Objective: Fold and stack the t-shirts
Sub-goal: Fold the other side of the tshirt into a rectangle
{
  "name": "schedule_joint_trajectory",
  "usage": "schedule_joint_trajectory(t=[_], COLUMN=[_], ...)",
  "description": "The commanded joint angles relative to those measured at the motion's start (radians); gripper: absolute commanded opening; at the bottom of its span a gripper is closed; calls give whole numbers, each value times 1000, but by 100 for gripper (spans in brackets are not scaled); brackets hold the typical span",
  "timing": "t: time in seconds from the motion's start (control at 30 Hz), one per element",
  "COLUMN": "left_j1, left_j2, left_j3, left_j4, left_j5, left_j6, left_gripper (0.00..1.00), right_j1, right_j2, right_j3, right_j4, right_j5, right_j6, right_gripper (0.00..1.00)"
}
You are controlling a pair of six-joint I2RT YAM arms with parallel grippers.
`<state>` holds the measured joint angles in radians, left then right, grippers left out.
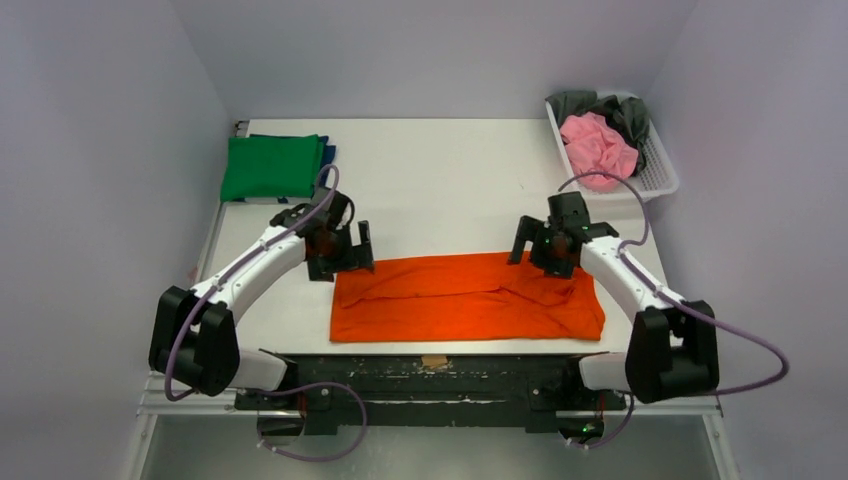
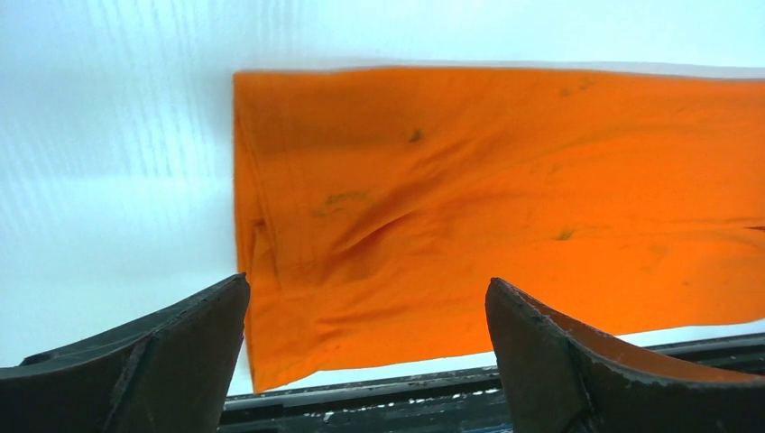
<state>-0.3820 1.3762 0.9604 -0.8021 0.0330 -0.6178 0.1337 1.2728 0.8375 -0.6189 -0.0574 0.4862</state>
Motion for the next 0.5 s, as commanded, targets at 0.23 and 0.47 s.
schedule_joint_trajectory(t=[0.23,0.47], left_j1=[0,1], left_j2=[49,57], left_j3=[71,107], left_j4=[78,51], left_j5=[55,29], left_j6=[9,21], left_gripper=[100,100], right_j1=[56,145], right_j2=[145,-18], right_j3=[-31,-119], right_j4=[41,-172], right_j5=[-138,-234], right_j6=[-121,-45], right_gripper=[88,88])
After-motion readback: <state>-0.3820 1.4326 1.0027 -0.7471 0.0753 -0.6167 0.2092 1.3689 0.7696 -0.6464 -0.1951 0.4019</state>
